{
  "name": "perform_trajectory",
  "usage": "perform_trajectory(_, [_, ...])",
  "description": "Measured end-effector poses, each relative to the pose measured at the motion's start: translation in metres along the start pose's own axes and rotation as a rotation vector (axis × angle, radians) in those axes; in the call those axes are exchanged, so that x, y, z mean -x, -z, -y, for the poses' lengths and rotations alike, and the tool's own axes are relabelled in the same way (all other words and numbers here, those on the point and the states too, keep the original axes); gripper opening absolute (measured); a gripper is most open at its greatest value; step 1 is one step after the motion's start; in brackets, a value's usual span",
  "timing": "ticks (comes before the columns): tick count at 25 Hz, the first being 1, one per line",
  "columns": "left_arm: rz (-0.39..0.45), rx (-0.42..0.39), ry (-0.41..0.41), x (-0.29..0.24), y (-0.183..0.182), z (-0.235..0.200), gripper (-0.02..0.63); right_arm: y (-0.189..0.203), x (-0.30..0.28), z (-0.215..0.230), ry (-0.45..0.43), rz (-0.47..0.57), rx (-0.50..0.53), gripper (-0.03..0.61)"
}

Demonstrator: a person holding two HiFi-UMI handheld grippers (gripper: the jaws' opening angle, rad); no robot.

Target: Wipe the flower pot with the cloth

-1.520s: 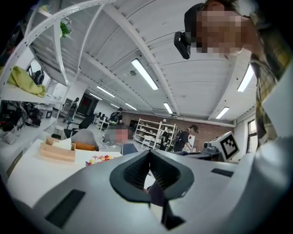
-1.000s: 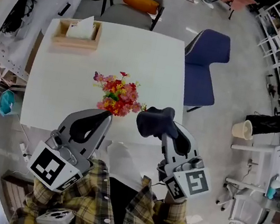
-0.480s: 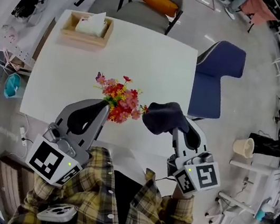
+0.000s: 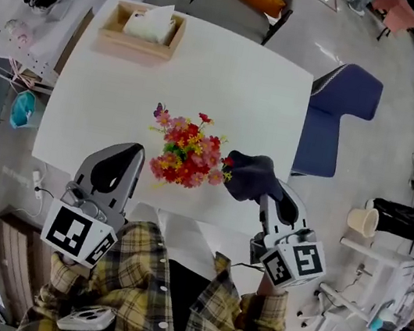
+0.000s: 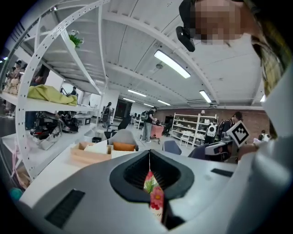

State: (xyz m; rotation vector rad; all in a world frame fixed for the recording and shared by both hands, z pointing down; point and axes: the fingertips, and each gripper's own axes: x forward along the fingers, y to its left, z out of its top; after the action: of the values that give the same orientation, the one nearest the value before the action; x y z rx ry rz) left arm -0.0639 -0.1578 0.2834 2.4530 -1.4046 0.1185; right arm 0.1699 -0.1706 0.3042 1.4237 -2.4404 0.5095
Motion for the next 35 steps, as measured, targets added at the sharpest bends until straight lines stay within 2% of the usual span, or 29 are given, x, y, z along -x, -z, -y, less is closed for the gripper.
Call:
perform_trajectory(7, [-0.112, 0.036, -0.013, -0.008, 0.068, -0.020, 0.009, 0.058, -0.031, -0.005, -0.032, -0.103, -0.053, 0.017])
perform_trajectory(14, [-0.193, 0.054, 0.061, -0.021, 0.135, -0.023, 0.011, 0.106, -0.058, -0.015, -0.067, -0.146, -0.128, 0.017])
perform_trajectory(20, [-0.197, 0.074, 0.109, -0.031, 0.164, -0.029, 0.017, 0.135, -0.069, -0.025, -0.071, -0.161, -0.173, 0.017])
perform_trajectory(26, [-0.203, 0.037, 0.219, -0.045, 0.178, -0.025, 0.133, 0.133, -0.078, -0.027, -0.053, -0.103, -0.218, 0.017])
perform_trajectory(29, [-0.214, 0.003, 0.319, -0.049, 0.183, -0.017, 0.234, 0.142, -0.077, -0.025, -0.026, -0.121, -0.219, 0.017])
perform_trajectory(30, [-0.222, -0.020, 0.354, -0.051, 0.185, -0.013, 0.272, 0.143, -0.077, -0.025, -0.020, -0.119, -0.224, 0.017])
perform_trajectory(35, [-0.237, -0.155, 0.470, -0.061, 0.193, 0.001, 0.327, 0.147, -0.076, -0.026, -0.001, -0.111, -0.240, 0.016])
